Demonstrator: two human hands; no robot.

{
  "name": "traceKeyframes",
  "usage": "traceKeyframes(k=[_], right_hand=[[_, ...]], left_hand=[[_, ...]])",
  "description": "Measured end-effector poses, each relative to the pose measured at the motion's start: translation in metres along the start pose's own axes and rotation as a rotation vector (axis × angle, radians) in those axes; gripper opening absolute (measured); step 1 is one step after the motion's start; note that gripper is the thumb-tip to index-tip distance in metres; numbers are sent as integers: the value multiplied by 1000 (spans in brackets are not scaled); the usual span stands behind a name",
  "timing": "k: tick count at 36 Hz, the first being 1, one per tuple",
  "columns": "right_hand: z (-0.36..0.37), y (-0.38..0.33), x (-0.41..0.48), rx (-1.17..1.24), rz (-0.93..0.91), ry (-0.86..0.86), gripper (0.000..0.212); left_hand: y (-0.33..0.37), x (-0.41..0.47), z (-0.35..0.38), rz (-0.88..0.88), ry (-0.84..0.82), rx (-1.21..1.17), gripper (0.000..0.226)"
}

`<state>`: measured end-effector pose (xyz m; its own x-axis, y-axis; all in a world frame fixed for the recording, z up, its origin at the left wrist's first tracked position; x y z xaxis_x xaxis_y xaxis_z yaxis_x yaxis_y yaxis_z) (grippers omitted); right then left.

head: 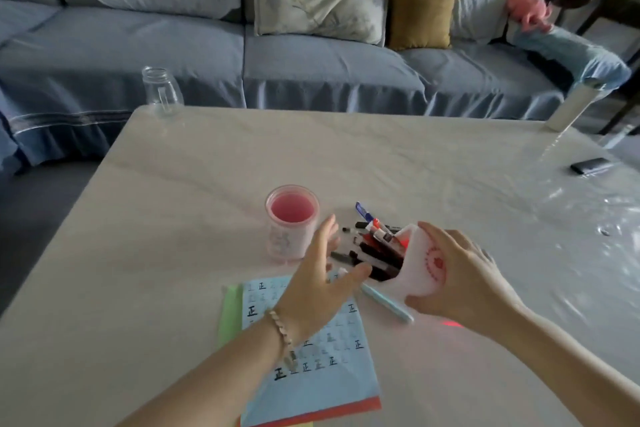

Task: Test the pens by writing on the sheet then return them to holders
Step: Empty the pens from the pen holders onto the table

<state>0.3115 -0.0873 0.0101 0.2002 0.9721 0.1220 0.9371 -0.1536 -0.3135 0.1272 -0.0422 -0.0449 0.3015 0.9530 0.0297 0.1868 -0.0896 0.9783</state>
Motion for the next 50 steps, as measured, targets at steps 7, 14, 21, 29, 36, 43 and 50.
traceKeyframes(k=[7,14,21,29,36,43,50], right_hand=[[8,17,44,-463,-210,-22,94],[13,8,63,-662,-361,-24,85],[-12,48,46,-835,-294,-68,90],[-36,55,22,-477,-260,205,104],[-17,26,6,321,47,169,100],[12,-40,-27,955,48,113,86],[35,-106,-27,1074,-168,-10,94]], left_hand=[[-35,38,57,6,21,251,70],[-60,56,70,131,-98,883,64],[-70,61,68,163,-115,1045,58],[-73,59,69,177,-54,1072,60],[-29,36,43,236,3,507,74],[21,-21,-15,-10,-109,-198,72],[15,-37,-69,64,143,-332,104]])
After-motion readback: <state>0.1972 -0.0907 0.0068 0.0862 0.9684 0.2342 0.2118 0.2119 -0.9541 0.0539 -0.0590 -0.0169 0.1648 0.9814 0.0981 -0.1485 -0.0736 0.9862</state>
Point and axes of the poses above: each hand's wrist, its own x-axis towards the middle knuckle, its own z-axis out of the palm, y = z × x, the point moved 2 cm from there along x, towards the middle knuckle, and after that the axes turned 11 degrees about y, right-handed, at the moved point
